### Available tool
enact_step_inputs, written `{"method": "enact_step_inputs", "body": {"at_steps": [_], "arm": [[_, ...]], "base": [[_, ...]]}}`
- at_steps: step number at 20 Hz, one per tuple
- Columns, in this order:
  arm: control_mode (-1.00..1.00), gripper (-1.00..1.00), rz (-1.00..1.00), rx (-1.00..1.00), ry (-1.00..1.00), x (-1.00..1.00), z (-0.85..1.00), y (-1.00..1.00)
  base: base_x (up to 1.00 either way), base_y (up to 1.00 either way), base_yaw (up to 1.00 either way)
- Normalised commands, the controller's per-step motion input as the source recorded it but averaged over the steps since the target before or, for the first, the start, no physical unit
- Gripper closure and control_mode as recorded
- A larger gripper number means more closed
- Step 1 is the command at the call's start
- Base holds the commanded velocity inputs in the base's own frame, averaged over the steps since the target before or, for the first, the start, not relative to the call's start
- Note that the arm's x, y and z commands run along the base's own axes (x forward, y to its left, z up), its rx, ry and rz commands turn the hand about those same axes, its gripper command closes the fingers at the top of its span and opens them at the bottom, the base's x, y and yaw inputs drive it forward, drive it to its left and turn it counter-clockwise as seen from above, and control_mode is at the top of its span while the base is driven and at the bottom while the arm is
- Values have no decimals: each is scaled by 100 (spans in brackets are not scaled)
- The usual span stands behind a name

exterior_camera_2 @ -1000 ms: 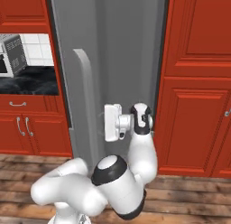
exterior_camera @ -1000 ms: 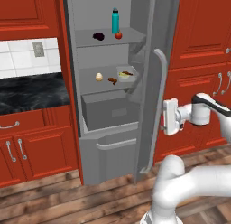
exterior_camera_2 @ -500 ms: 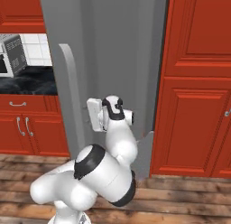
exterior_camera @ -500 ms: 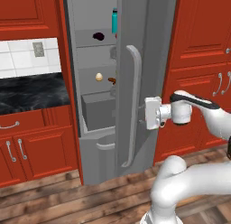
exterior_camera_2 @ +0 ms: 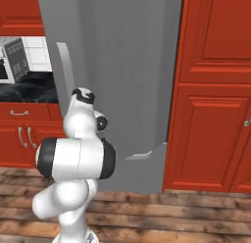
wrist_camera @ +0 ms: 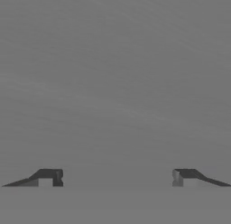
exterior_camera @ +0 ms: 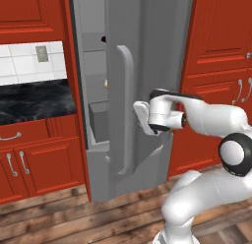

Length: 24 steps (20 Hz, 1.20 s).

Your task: Place the tupperware on the second highest shelf of the fridge. Make space for the tupperware among the existing items by rearranging them on the shelves if needed. Close the fridge door when finished.

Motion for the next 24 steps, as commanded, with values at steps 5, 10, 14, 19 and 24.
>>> {"method": "enact_step_inputs", "body": {"at_steps": [5,10,14,19,24], "arm": [[-100,-100,-50,-18,10,71,67,42],[-100,-100,-34,-6,16,92,56,6],[-100,-100,-15,0,10,100,14,-11],[-100,-100,-4,3,2,100,-4,-24],[-100,-100,-2,5,7,100,-6,-30]], "base": [[0,0,0],[0,0,0],[0,0,0],[0,0,0],[0,0,0]]}}
